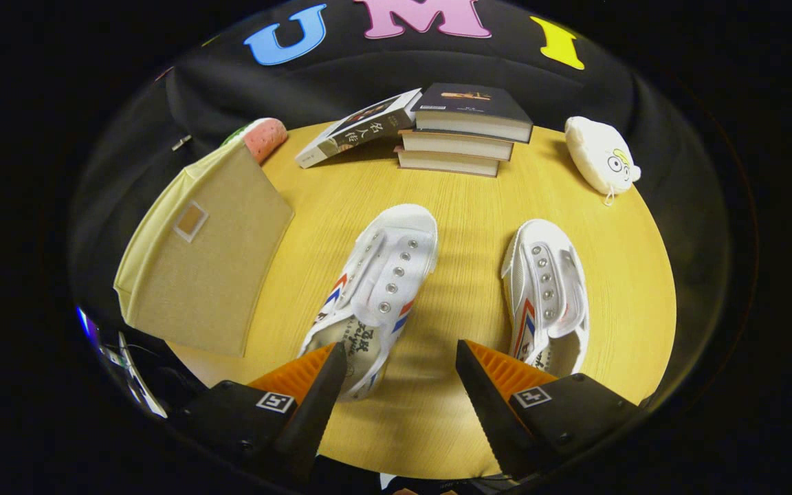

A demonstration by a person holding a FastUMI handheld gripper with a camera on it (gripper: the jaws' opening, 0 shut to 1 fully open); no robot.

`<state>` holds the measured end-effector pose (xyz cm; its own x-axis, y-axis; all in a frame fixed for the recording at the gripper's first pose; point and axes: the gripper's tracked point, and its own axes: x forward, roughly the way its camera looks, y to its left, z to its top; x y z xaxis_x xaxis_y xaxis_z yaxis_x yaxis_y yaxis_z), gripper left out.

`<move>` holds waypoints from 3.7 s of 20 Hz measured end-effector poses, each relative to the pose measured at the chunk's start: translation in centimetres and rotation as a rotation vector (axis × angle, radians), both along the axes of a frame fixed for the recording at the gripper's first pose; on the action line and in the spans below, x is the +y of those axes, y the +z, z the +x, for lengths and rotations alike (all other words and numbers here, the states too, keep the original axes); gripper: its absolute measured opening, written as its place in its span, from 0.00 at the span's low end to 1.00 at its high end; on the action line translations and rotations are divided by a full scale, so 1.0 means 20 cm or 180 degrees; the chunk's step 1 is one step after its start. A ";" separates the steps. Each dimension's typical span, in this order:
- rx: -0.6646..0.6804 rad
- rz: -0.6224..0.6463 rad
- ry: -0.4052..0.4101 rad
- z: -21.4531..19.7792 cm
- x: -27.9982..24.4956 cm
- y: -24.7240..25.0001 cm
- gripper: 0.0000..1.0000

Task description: Open the storage box then place both shoes into the box .Put the left shoe in first, then the right shoe, with the right side of both shoes facing outward in a uniform manner.

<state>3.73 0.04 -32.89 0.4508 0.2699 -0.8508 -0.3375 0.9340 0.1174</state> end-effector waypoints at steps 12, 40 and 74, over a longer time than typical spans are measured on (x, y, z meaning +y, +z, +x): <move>0.0556 0.0460 -0.0232 0.05 0.18 -0.18 0.45; -0.0176 0.1458 -0.0522 -0.01 0.83 1.07 0.06; 0.1301 0.1362 -0.0236 -0.14 1.73 0.49 0.06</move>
<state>0.88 34.55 -23.05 0.1404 0.6073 -0.7820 -0.1215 0.7944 0.5951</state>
